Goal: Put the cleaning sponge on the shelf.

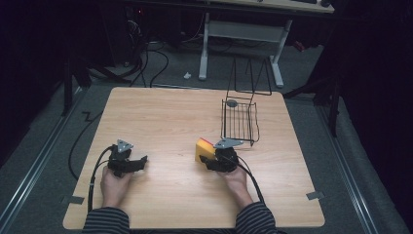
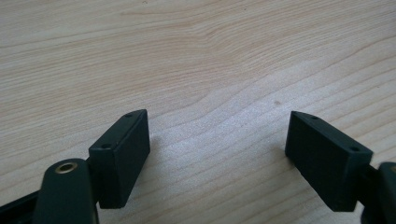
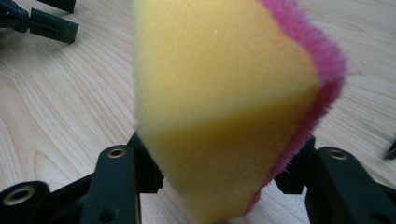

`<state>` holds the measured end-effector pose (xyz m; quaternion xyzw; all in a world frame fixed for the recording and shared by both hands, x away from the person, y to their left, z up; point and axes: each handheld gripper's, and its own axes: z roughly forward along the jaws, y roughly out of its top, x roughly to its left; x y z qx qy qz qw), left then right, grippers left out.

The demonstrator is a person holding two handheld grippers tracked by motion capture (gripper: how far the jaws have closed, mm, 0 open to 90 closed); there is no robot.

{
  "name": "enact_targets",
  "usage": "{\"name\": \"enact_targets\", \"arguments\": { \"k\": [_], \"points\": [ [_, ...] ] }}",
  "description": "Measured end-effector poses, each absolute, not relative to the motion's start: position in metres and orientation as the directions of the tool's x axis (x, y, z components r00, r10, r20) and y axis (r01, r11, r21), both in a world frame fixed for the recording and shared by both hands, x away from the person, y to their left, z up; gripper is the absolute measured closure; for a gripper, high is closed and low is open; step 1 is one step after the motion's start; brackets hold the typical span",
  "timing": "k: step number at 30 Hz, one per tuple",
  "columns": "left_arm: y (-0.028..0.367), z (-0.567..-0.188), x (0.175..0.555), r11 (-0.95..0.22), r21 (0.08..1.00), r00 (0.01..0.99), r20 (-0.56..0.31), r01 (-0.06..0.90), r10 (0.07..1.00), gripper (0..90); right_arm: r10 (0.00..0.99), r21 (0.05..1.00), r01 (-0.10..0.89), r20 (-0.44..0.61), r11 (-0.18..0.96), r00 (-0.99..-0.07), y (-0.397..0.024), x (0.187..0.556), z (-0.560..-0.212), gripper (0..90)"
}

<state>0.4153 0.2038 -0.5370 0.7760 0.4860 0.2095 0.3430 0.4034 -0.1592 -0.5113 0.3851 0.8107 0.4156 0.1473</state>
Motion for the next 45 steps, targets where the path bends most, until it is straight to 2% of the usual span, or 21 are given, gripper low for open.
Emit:
{"name": "enact_targets", "arguments": {
  "k": [12,26,45],
  "points": [
    [0.204,-0.537,0.415,-0.292,0.736,0.440,-0.008,0.611,0.898,22.5,0.743,0.797,0.477,0.053,0.371,-0.667,-0.159,0.400,-0.508,60.1],
    [0.204,-0.537,0.415,-0.292,0.736,0.440,-0.009,0.611,0.898,22.5,0.720,0.806,0.467,0.076,0.362,-0.690,-0.164,0.395,-0.503,60.9],
    [0.204,-0.537,0.415,-0.292,0.736,0.440,-0.009,0.610,0.898,22.5,0.757,0.826,0.473,0.090,0.307,-0.647,-0.194,0.383,-0.492,60.9]
  ]
}}
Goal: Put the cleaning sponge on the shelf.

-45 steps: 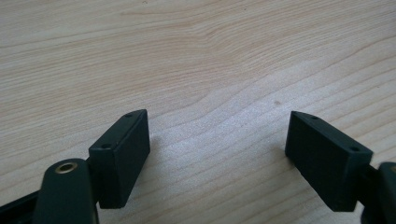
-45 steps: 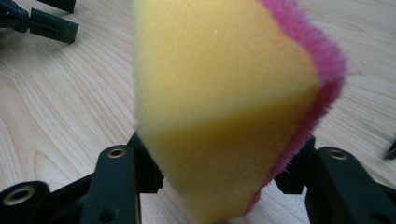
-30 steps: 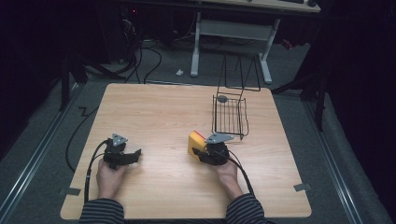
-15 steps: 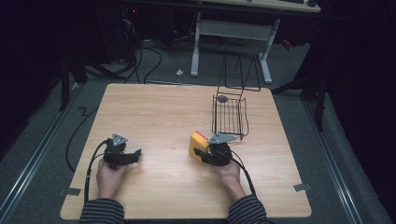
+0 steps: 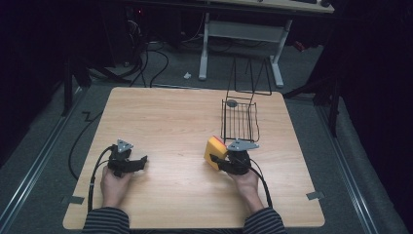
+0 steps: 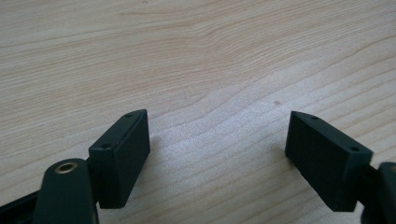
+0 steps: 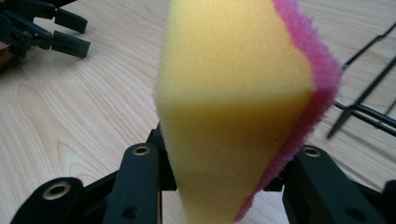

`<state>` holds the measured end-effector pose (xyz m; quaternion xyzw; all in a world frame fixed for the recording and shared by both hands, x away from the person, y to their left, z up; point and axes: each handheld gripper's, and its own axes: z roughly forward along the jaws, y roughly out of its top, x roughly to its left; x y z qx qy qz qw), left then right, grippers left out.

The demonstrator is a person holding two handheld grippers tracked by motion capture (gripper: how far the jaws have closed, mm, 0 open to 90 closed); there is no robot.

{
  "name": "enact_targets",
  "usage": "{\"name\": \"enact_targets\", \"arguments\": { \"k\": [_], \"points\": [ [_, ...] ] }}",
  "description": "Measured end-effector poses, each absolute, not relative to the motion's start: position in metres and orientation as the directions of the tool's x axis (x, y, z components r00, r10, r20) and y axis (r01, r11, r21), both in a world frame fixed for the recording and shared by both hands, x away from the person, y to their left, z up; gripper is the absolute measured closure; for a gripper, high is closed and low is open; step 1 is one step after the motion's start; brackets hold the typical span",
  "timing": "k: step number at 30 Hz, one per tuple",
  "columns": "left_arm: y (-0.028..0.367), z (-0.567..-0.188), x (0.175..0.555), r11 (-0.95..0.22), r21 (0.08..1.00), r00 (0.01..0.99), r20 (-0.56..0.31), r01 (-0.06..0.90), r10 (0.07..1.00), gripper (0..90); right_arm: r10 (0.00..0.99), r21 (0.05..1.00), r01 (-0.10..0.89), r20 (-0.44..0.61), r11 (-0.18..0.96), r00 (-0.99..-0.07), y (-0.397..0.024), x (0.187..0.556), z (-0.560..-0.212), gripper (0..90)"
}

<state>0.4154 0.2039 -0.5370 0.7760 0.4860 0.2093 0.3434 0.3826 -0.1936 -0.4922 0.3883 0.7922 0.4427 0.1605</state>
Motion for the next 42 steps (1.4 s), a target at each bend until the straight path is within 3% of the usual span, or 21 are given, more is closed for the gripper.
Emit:
{"name": "enact_targets", "arguments": {
  "k": [27,42],
  "points": [
    [0.204,-0.537,0.415,-0.293,0.736,0.440,-0.008,0.611,0.898,22.5,0.839,0.845,0.495,0.109,0.204,-0.533,-0.256,0.361,-0.484,60.8],
    [0.204,-0.537,0.415,-0.292,0.736,0.440,-0.009,0.610,0.898,22.5,0.867,0.880,0.448,0.091,0.160,-0.490,-0.273,0.364,-0.462,60.9]
  ]
}}
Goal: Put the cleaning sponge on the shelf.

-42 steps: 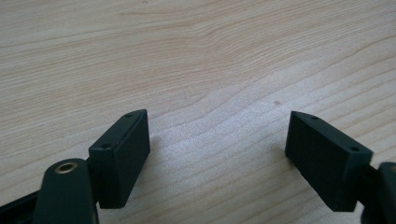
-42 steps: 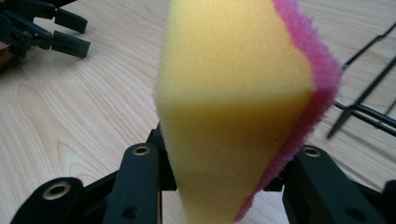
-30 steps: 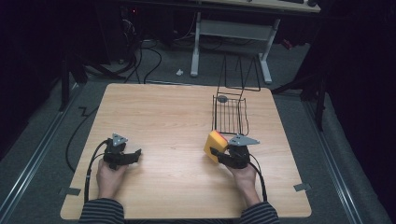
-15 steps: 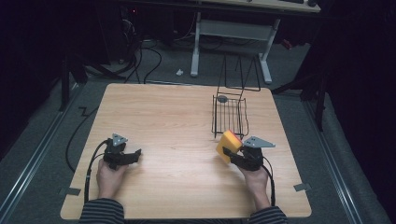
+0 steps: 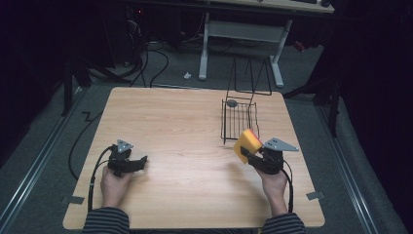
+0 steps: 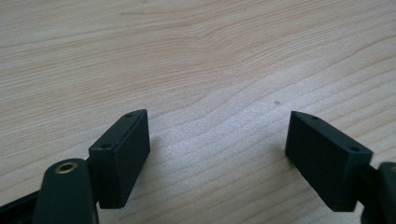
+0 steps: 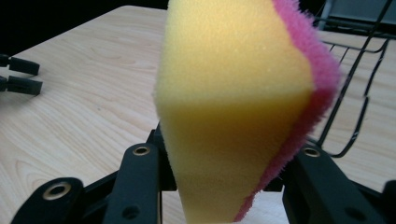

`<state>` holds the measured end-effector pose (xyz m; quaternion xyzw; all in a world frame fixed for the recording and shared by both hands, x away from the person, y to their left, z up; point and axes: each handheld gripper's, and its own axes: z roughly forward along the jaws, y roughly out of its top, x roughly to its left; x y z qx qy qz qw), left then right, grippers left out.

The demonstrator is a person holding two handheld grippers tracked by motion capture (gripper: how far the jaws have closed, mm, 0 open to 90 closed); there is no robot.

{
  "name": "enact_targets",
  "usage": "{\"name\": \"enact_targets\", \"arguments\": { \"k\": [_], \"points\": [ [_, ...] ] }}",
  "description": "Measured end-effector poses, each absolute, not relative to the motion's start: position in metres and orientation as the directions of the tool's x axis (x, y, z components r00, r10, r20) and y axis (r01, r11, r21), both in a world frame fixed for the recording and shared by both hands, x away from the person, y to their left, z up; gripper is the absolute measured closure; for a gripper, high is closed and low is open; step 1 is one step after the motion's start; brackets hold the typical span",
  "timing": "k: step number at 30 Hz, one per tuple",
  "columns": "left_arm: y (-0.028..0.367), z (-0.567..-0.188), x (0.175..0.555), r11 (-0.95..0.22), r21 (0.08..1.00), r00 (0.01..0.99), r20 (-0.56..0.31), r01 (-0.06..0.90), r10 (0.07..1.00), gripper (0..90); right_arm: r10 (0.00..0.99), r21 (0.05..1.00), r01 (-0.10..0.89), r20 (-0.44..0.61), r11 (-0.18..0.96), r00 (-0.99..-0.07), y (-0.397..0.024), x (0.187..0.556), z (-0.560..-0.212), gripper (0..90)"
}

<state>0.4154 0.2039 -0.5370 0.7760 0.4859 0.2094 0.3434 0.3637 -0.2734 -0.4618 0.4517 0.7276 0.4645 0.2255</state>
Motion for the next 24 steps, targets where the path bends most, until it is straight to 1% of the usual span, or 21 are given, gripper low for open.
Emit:
{"name": "enact_targets", "arguments": {
  "k": [13,24],
  "points": [
    [0.204,-0.537,0.415,-0.292,0.736,0.440,-0.008,0.610,0.898,22.5,0.891,0.885,0.442,0.080,0.142,-0.447,-0.285,0.385,-0.440,61.0],
    [0.204,-0.537,0.415,-0.292,0.736,0.441,-0.008,0.610,0.898,22.5,0.903,0.882,0.447,0.065,0.147,-0.425,-0.282,0.410,-0.439,61.1]
  ]
}}
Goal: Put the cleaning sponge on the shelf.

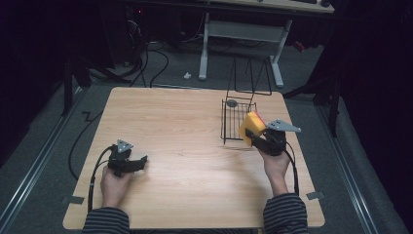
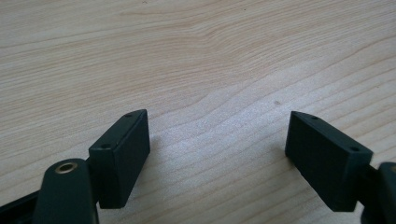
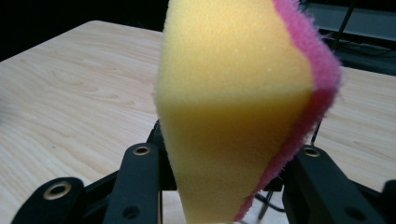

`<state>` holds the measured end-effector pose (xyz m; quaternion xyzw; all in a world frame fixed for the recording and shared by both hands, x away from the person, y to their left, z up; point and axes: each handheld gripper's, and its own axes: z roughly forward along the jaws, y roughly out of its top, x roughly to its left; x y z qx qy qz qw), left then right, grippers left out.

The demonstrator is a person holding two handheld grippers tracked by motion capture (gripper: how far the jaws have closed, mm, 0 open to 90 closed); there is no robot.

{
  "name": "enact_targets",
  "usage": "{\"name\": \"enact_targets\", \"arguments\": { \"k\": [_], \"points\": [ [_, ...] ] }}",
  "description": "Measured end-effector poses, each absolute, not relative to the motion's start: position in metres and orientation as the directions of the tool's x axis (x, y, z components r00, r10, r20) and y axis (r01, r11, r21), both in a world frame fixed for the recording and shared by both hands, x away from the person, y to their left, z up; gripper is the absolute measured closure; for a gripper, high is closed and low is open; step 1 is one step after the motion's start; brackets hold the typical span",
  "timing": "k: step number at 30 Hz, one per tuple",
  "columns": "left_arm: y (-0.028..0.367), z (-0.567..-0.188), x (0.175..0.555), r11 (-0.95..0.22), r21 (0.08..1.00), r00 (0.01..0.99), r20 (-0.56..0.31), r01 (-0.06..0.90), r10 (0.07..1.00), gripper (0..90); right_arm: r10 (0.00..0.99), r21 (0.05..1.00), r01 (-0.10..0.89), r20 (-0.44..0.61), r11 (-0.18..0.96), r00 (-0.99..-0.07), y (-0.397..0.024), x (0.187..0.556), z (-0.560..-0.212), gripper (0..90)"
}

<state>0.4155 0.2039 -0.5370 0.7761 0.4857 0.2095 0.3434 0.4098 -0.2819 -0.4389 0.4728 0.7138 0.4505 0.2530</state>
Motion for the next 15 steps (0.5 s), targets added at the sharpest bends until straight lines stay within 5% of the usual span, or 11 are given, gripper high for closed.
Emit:
{"name": "enact_targets", "arguments": {
  "k": [15],
  "points": [
    [0.204,-0.537,0.415,-0.292,0.736,0.441,-0.009,0.610,0.898,22.5,0.914,0.867,0.478,0.072,0.140,-0.400,-0.274,0.443,-0.443,61.1]
  ]
}}
